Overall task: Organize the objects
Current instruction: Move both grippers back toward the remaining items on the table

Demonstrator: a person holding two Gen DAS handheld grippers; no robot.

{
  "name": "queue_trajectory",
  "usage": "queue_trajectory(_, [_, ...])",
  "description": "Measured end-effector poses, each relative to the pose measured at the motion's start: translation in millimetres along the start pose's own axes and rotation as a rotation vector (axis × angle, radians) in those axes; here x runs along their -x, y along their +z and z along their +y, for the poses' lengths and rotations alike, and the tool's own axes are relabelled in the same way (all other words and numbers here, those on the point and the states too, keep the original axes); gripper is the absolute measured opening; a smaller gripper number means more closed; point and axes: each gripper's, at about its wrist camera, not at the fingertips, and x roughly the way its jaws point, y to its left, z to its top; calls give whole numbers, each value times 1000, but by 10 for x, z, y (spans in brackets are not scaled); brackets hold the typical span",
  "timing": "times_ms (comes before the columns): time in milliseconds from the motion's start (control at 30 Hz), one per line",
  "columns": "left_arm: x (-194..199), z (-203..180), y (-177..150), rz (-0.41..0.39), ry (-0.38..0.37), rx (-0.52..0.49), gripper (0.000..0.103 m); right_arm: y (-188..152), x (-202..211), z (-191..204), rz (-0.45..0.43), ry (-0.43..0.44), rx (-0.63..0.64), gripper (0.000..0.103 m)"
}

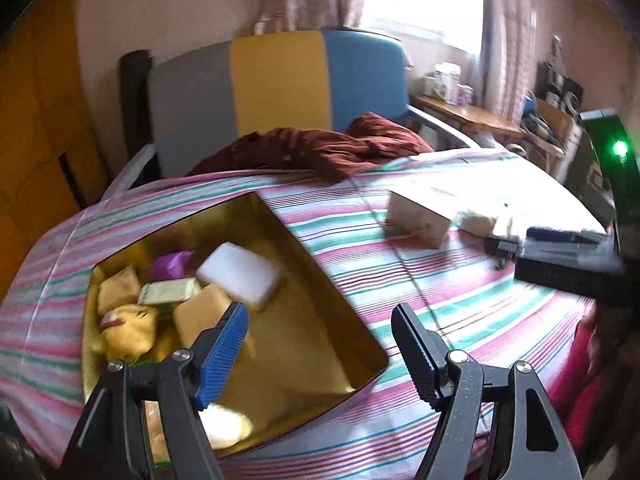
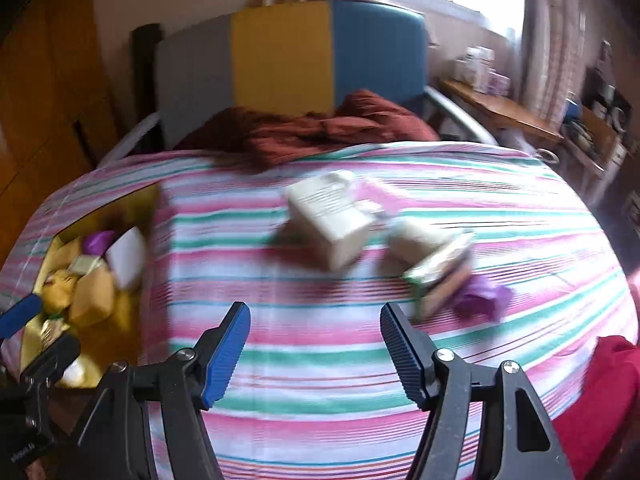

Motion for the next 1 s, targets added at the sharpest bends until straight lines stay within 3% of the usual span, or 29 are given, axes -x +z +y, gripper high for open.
queue_trajectory(167, [-131, -354, 156, 11, -34, -67, 75, 133, -32, -718, -2, -109, -100, 68])
queue_trajectory(267, [-244, -580, 229, 23, -52, -93, 75, 185, -25, -1209, -36, -173, -234, 69])
queue_trajectory(433, [-495, -897, 339, 60, -59, -116, 75, 54, -111, -1763, -60, -79, -506, 74])
queue_trajectory(633, [-773, -1075, 421, 114, -31, -88, 75, 6, -146, -1896, -52, -14, -573, 77])
queue_trajectory(833, [-953, -1164, 395, 168, -13, -75, 74, 18, -190, -1824, -24, 7, -548, 77])
queue_trajectory(1000, [-974, -1210, 383, 169, -7, -87, 74, 24, -240, -1839, -19, 16, -556, 77])
